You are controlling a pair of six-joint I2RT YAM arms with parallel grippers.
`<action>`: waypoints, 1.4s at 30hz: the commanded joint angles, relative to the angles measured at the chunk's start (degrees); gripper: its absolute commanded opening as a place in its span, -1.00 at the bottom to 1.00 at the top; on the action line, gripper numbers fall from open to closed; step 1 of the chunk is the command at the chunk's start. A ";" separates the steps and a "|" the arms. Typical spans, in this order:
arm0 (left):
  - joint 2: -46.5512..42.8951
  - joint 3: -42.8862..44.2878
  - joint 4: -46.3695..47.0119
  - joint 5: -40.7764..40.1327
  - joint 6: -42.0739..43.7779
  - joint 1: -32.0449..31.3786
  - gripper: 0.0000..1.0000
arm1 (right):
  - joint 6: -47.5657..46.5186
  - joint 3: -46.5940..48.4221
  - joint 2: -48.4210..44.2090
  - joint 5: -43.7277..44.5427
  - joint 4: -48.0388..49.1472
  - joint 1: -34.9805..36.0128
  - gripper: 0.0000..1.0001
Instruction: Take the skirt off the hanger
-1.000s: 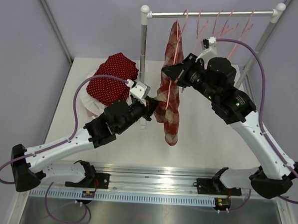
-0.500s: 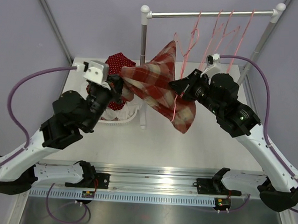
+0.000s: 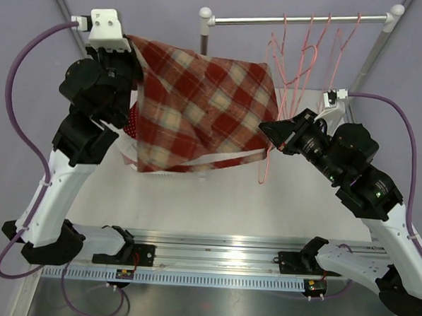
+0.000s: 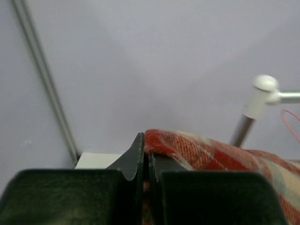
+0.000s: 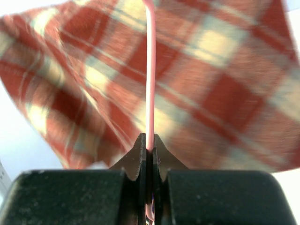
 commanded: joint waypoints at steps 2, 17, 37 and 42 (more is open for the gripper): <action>3.25 7.91 -2.30 6.01 -6.03 9.50 -1.00 | -1.64 2.03 -1.11 2.15 -1.18 0.08 -1.00; 14.94 -14.30 7.18 19.80 -19.65 28.75 -1.00 | -3.13 3.78 0.38 0.74 -1.44 0.08 -1.00; 13.32 -28.64 -0.63 26.76 -34.78 24.81 0.98 | -5.50 13.97 15.05 -6.29 4.62 0.08 -1.00; -0.41 -41.88 1.47 24.13 -35.92 18.94 0.98 | -9.89 22.22 23.91 -5.41 3.22 -0.01 -1.00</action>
